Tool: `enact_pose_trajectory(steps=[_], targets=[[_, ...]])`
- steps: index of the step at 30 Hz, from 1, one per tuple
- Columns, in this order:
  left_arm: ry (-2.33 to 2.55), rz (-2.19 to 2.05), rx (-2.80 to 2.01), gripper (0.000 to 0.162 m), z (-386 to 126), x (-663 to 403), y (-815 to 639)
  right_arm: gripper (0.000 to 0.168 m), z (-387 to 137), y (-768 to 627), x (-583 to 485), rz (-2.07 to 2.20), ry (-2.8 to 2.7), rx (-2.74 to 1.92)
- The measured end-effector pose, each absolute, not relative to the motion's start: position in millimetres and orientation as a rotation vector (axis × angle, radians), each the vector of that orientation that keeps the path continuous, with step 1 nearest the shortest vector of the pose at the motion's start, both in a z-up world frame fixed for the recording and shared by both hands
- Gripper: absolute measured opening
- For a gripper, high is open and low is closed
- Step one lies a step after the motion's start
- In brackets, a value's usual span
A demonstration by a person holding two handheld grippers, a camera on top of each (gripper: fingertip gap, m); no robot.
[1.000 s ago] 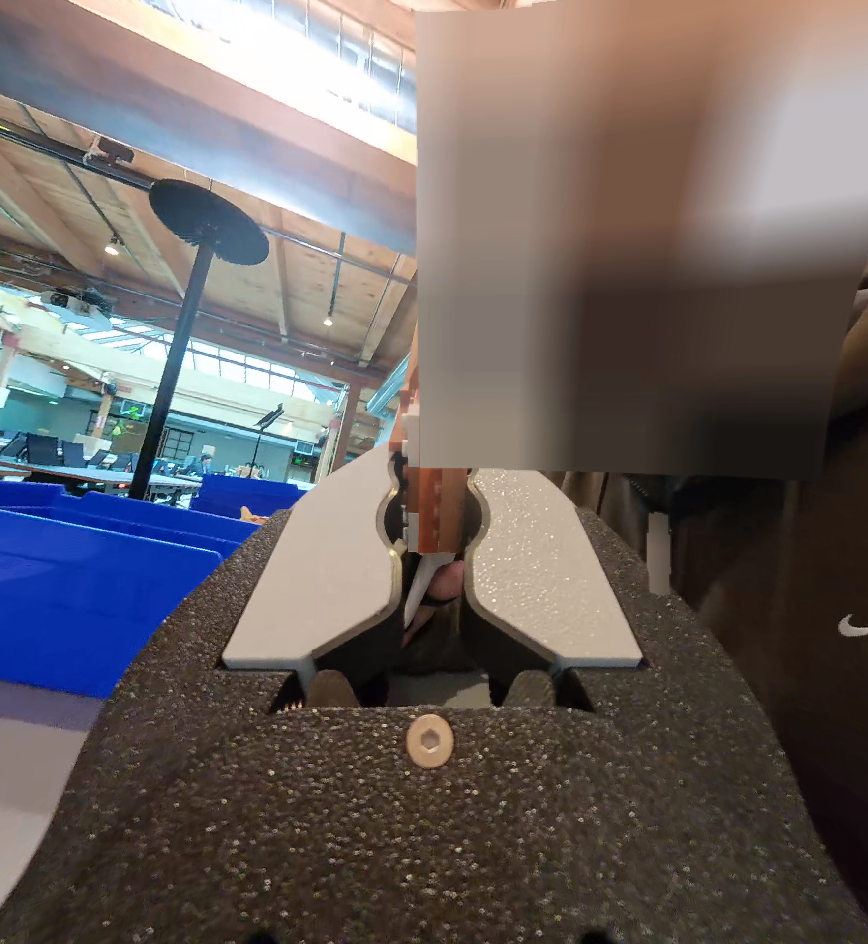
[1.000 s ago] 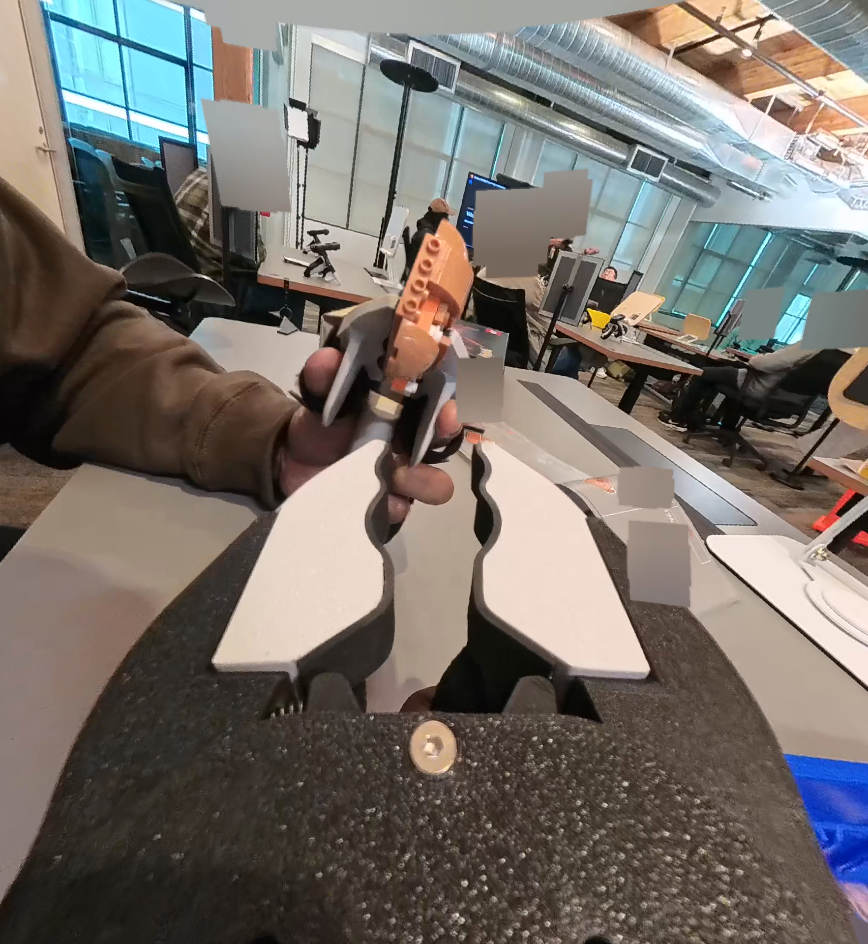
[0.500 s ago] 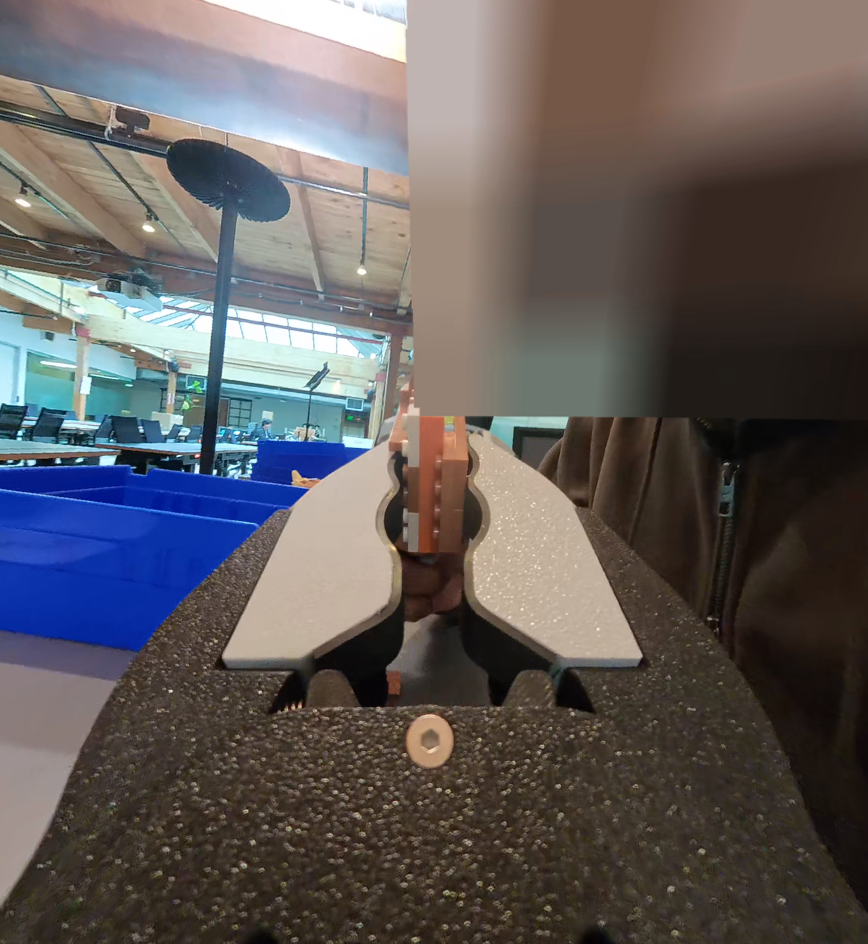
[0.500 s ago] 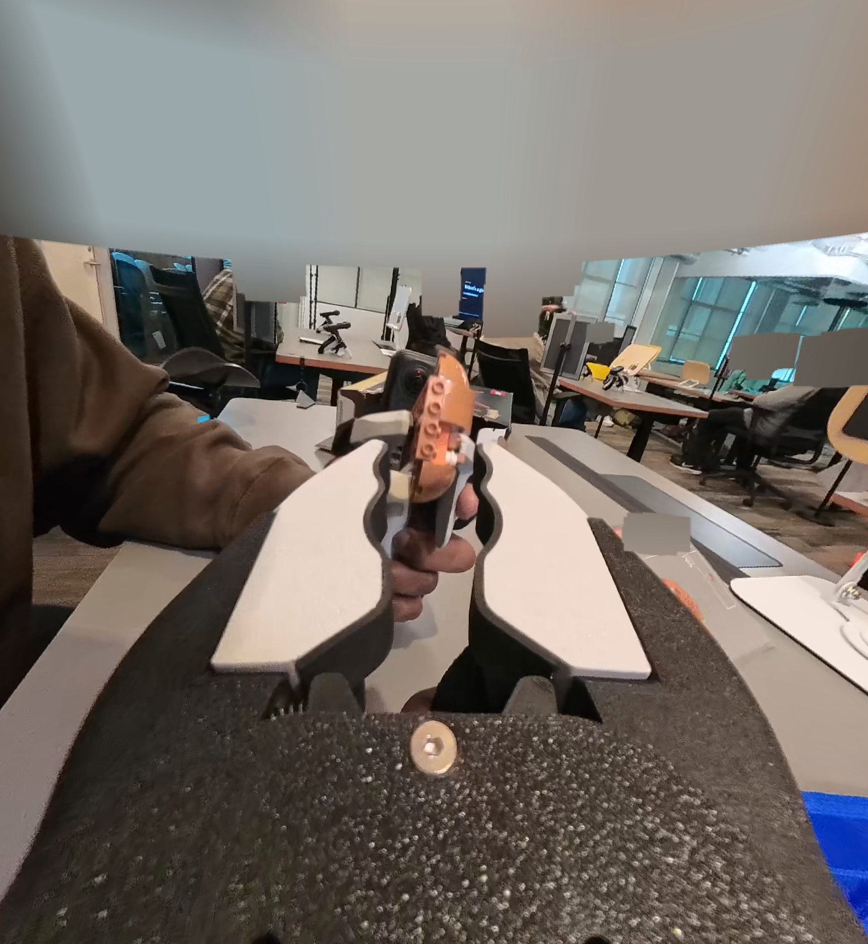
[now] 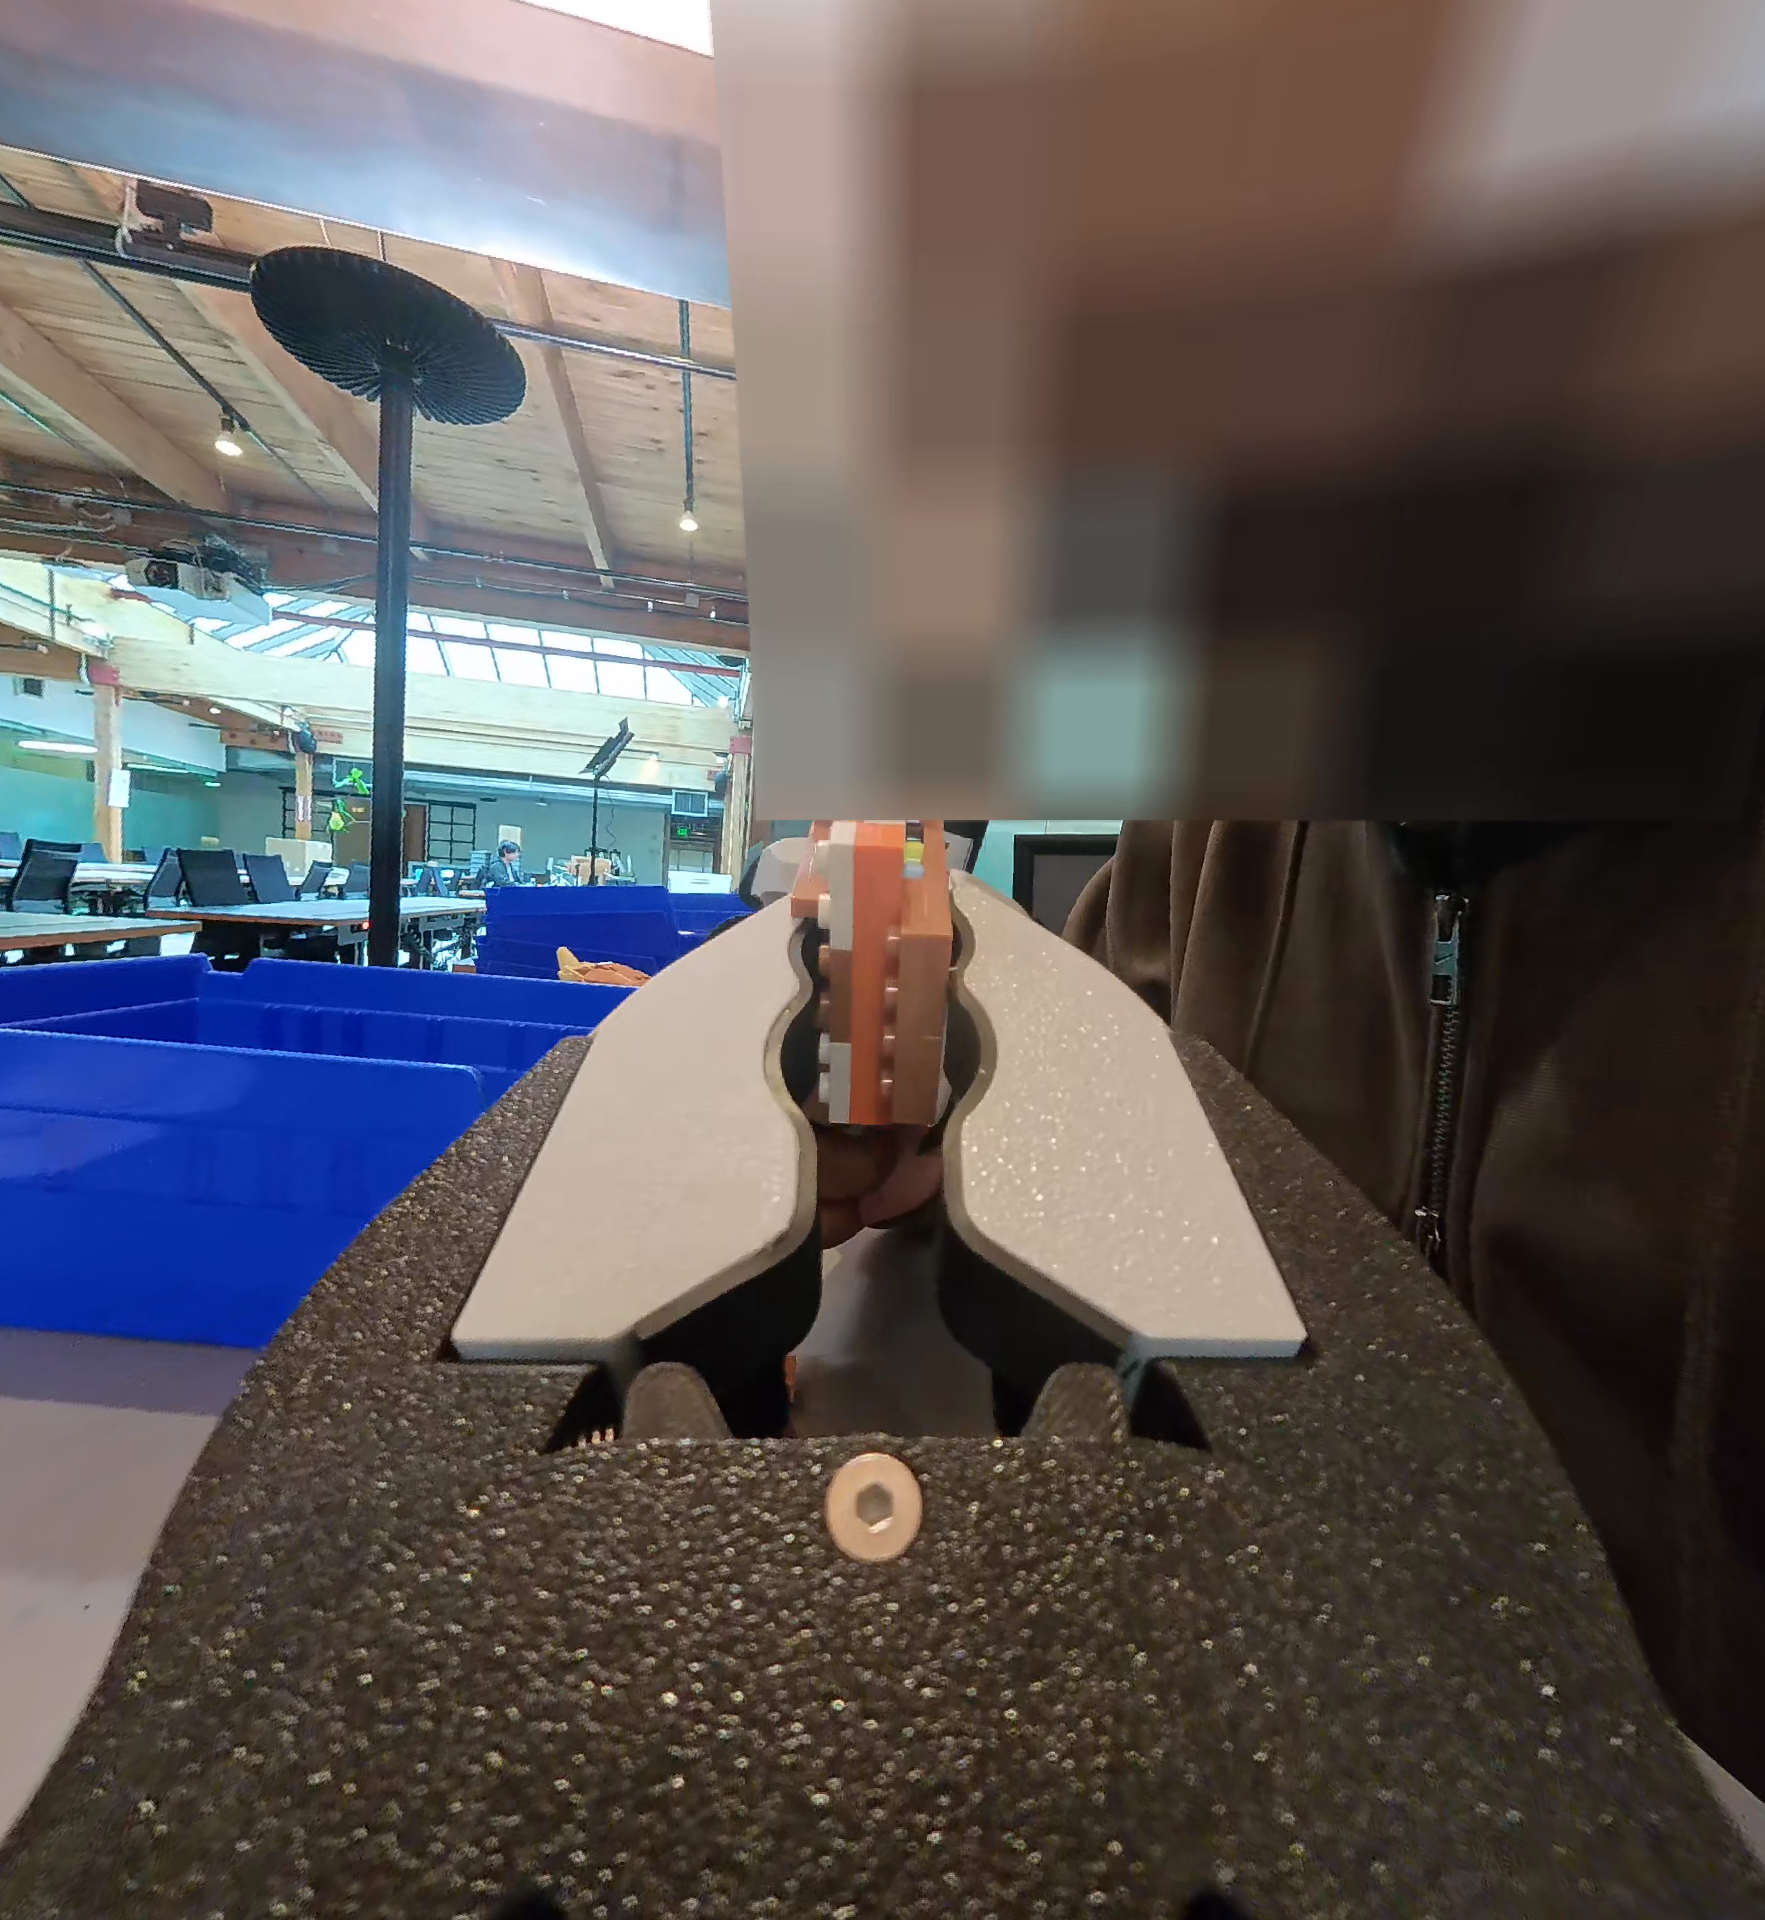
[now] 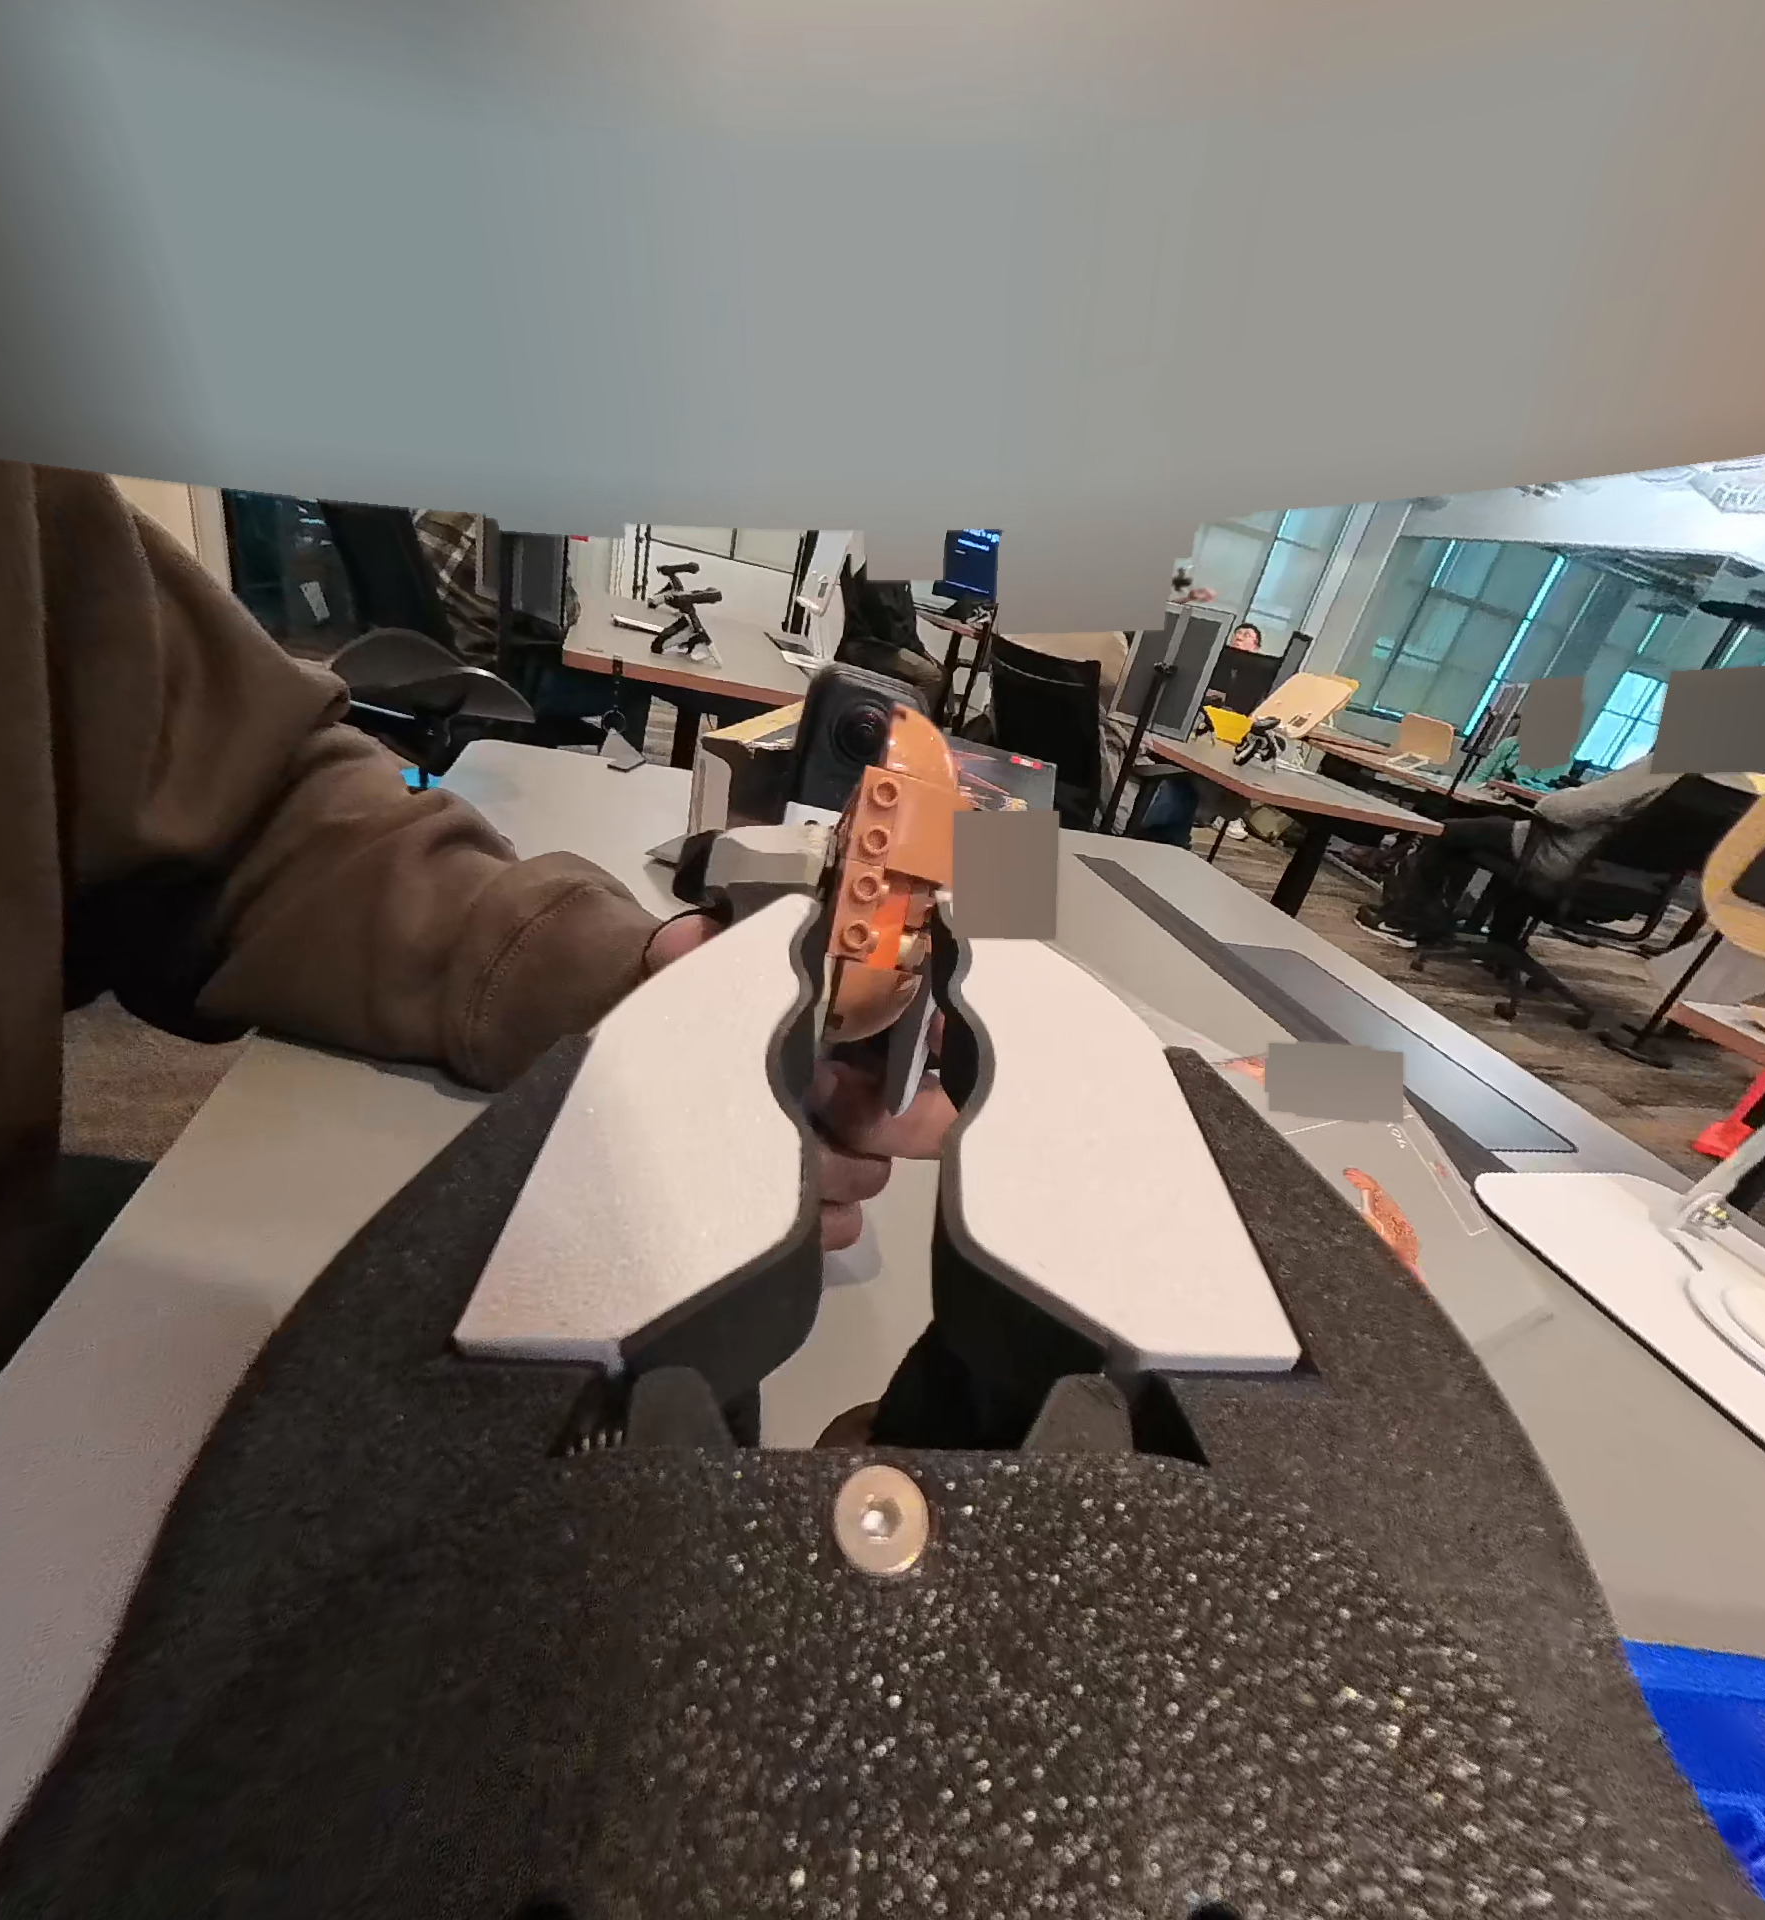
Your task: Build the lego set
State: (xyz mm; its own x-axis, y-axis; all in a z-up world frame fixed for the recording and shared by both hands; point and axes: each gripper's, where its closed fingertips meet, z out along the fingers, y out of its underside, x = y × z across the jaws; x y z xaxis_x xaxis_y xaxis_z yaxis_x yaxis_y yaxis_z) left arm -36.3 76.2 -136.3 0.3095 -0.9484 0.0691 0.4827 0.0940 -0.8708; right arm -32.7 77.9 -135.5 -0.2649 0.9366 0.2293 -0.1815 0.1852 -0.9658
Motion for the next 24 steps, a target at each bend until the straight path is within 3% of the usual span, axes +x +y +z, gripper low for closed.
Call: enact_pose_trajectory(steps=[24], targets=[[0.605, -1.217, -0.954, 0.02, -135.7, -36.3, 74.7, 0.022, -137.5, 76.7, -30.5, 1.062, -1.465, -0.672]])
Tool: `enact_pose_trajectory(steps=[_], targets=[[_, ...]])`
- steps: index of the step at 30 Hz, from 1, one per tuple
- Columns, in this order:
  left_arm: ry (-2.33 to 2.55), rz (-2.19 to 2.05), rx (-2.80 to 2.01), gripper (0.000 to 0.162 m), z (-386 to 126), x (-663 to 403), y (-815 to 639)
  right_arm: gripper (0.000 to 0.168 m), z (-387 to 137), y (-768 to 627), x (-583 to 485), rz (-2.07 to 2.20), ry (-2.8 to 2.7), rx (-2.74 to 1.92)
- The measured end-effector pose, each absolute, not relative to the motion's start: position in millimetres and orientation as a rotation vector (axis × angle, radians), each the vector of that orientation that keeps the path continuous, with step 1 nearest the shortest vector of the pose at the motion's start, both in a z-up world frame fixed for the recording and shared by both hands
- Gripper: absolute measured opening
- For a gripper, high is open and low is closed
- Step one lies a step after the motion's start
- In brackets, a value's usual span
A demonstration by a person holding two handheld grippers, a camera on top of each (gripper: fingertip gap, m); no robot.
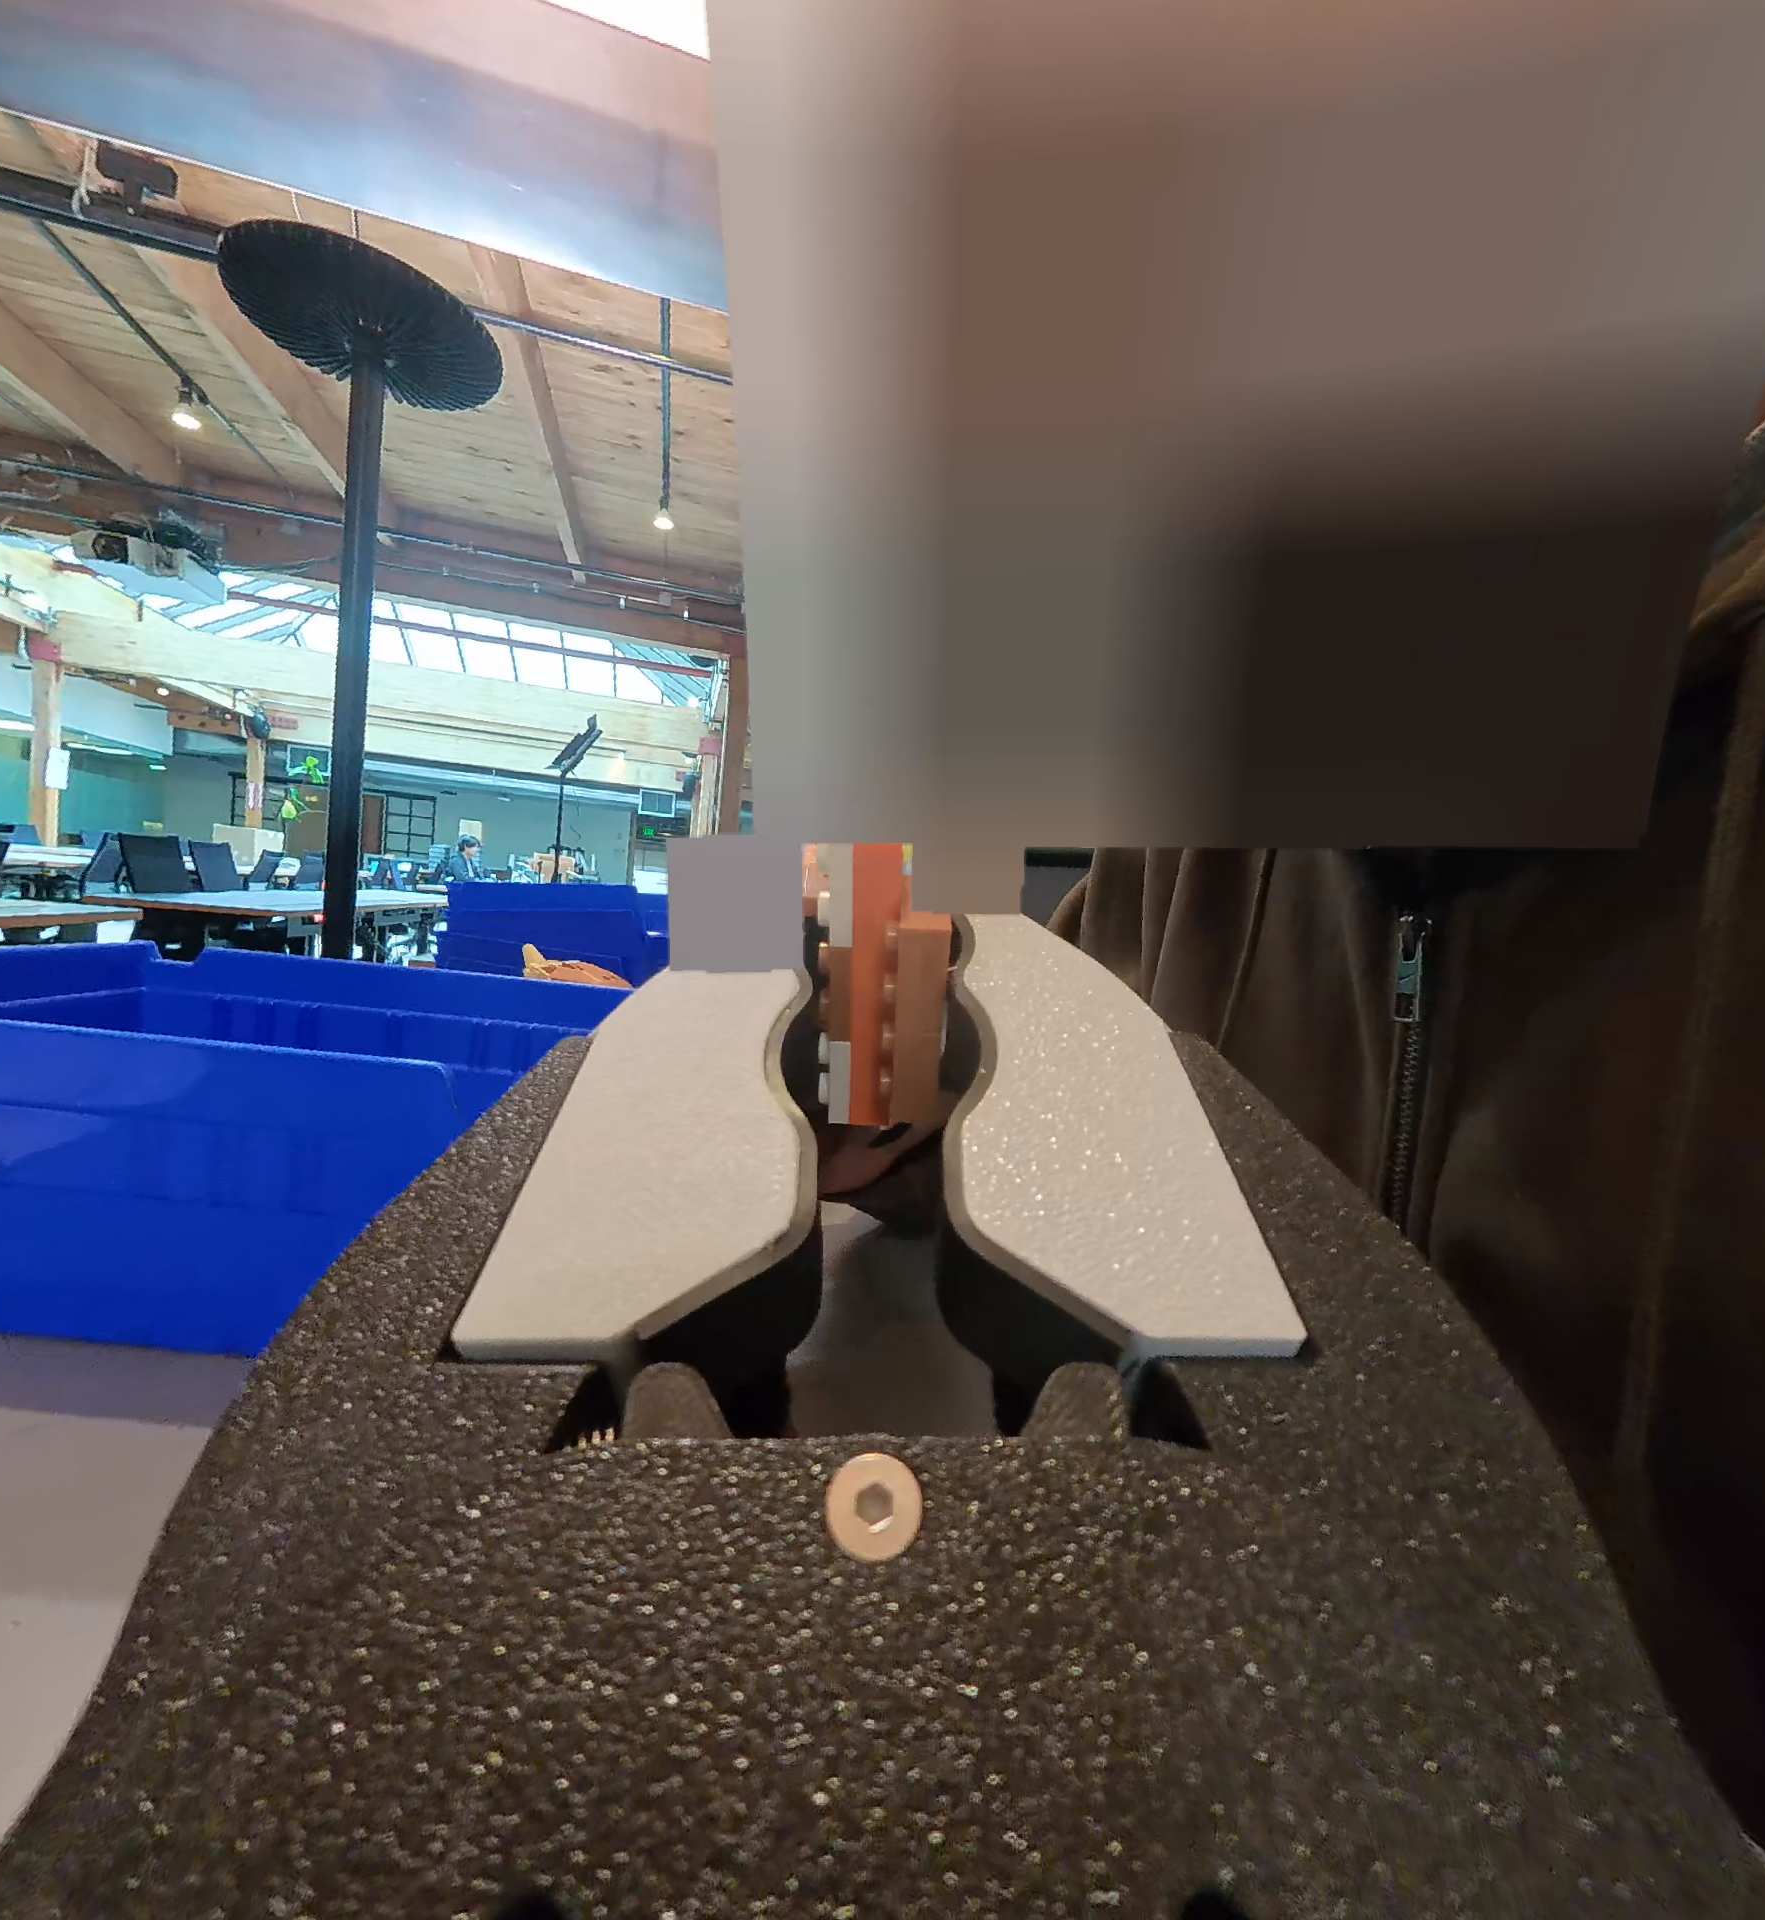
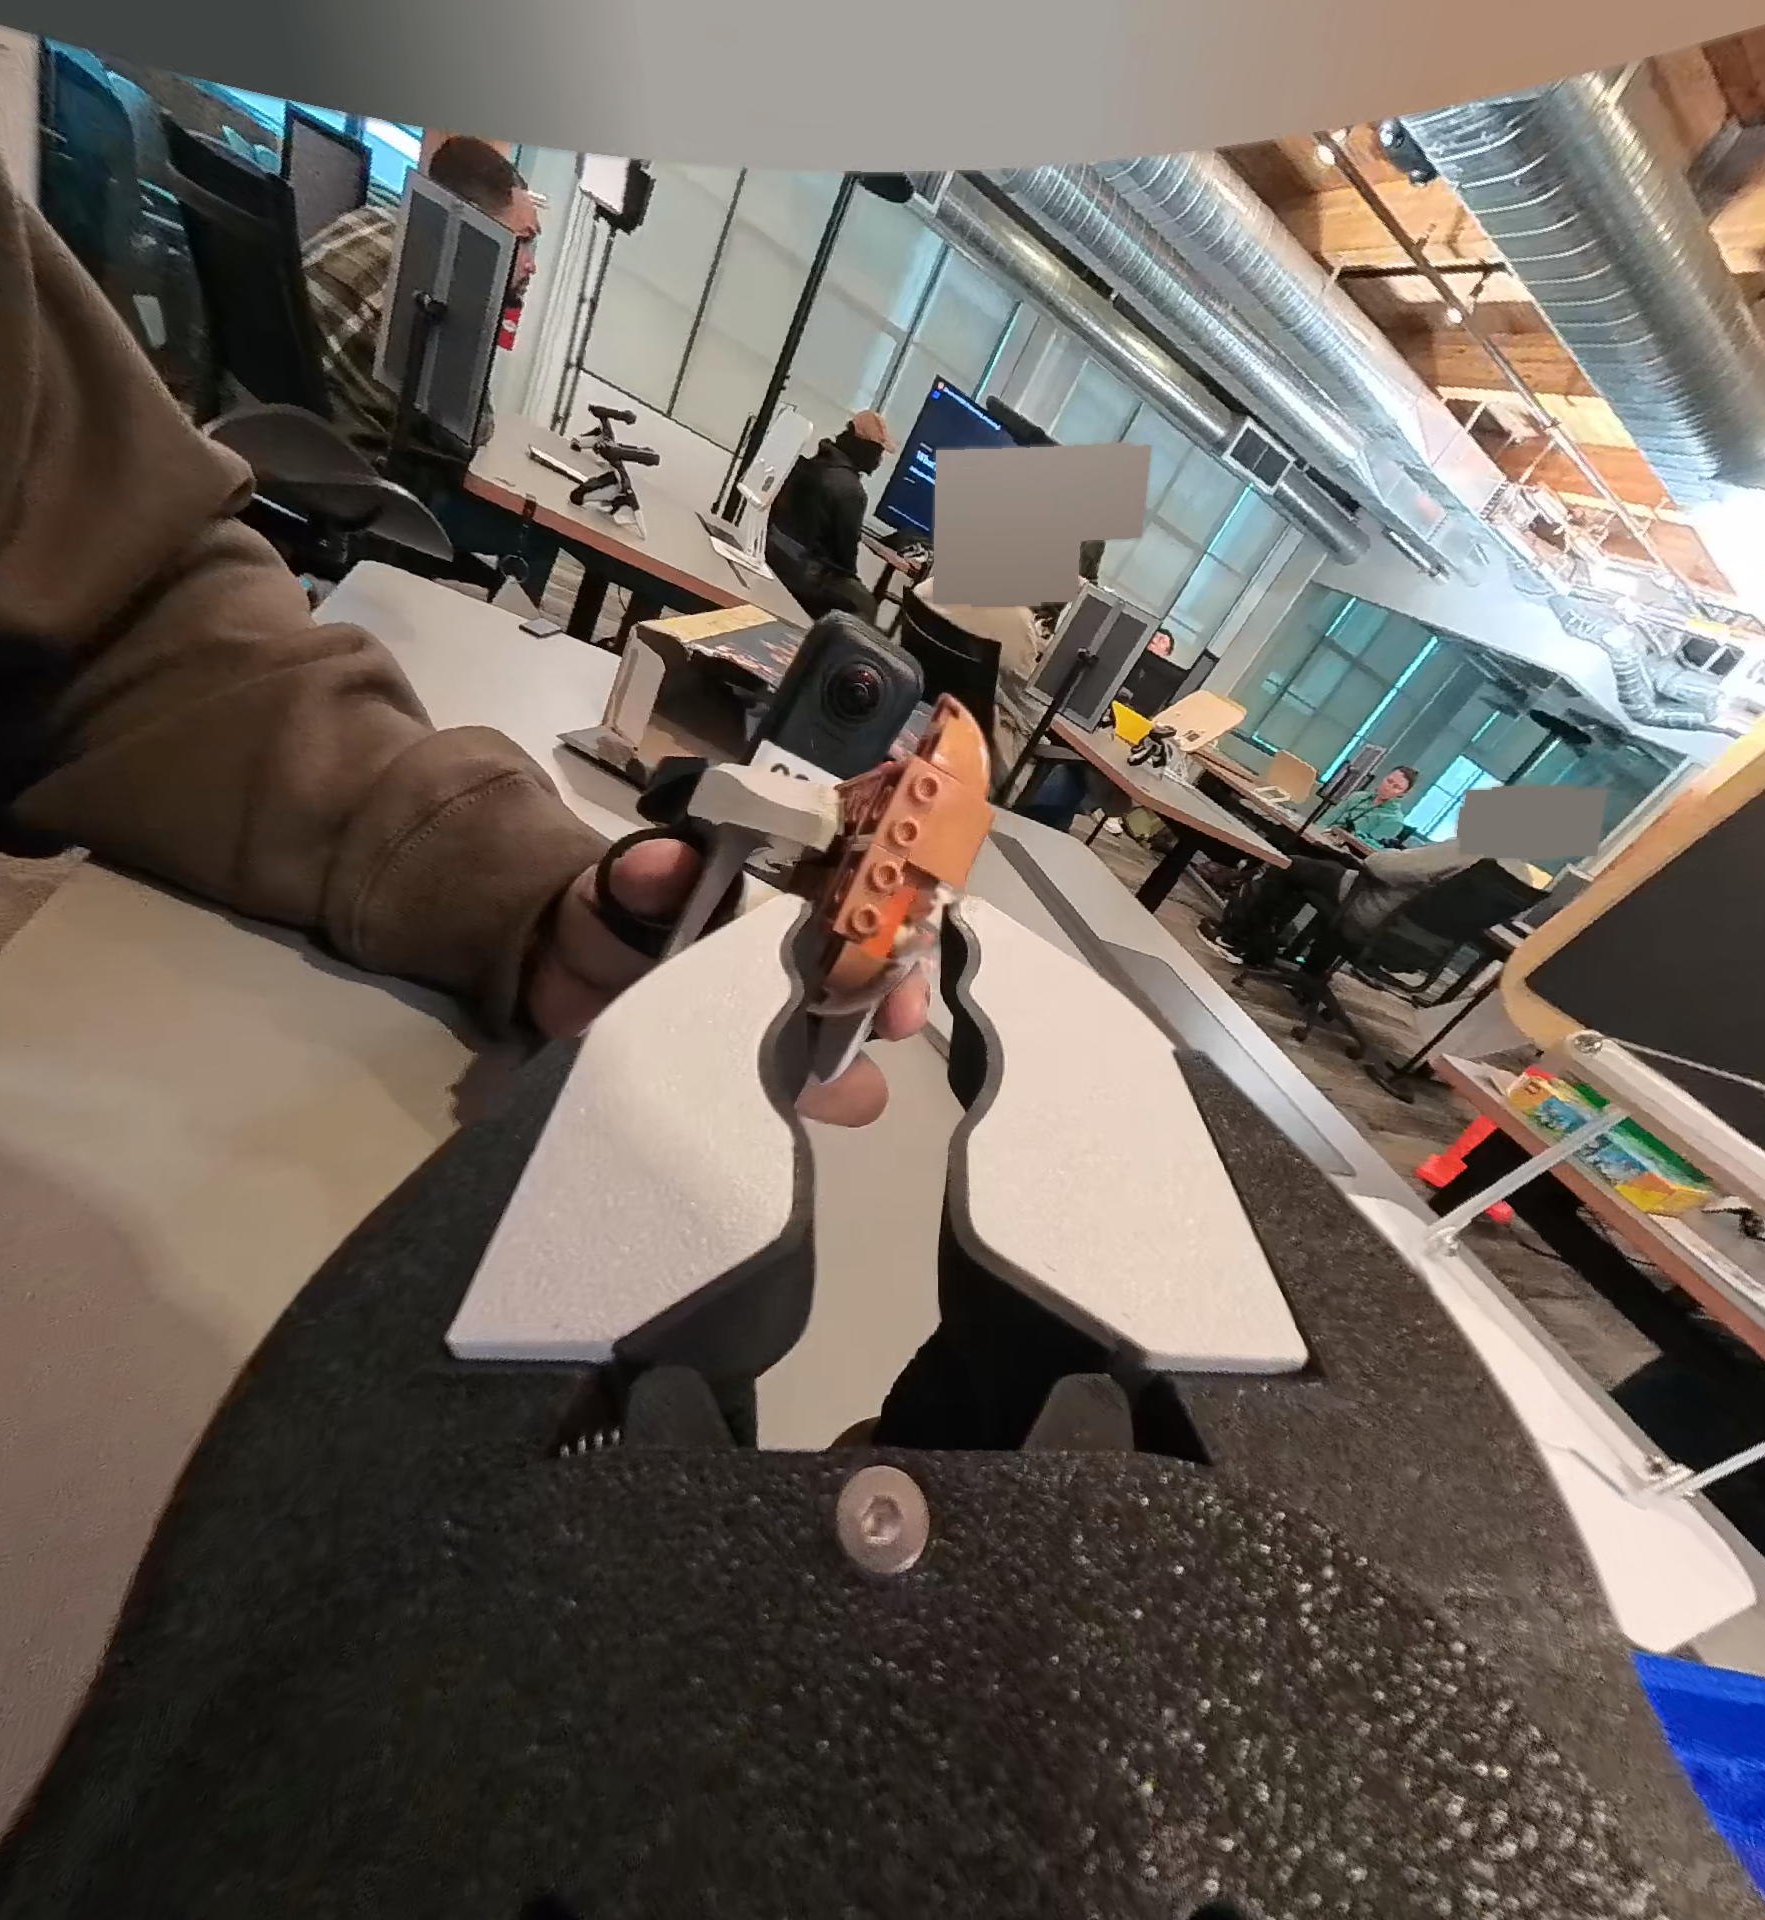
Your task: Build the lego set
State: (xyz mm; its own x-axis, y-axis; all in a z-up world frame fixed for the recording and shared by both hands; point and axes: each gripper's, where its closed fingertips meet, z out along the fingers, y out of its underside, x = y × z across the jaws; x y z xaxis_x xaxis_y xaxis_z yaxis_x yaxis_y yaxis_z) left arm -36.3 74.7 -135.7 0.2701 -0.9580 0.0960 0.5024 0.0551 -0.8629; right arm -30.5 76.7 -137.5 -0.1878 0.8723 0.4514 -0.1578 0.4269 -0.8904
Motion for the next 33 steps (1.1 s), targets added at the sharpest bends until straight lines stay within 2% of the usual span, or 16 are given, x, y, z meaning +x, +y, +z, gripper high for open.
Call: enact_pose_trajectory(steps=[12, 33], targets=[[0.63, -1.19, -0.962, 0.02, -137.6, -33.0, 73.9, 0.026, -142.3, 77.4, -31.3, 1.079, -1.526, -0.712], [0.63, -1.182, -0.976, 0.02, -139.0, -33.2, 75.7, 0.018, -145.1, 77.0, -31.8, 1.02, -1.544, -0.703]])
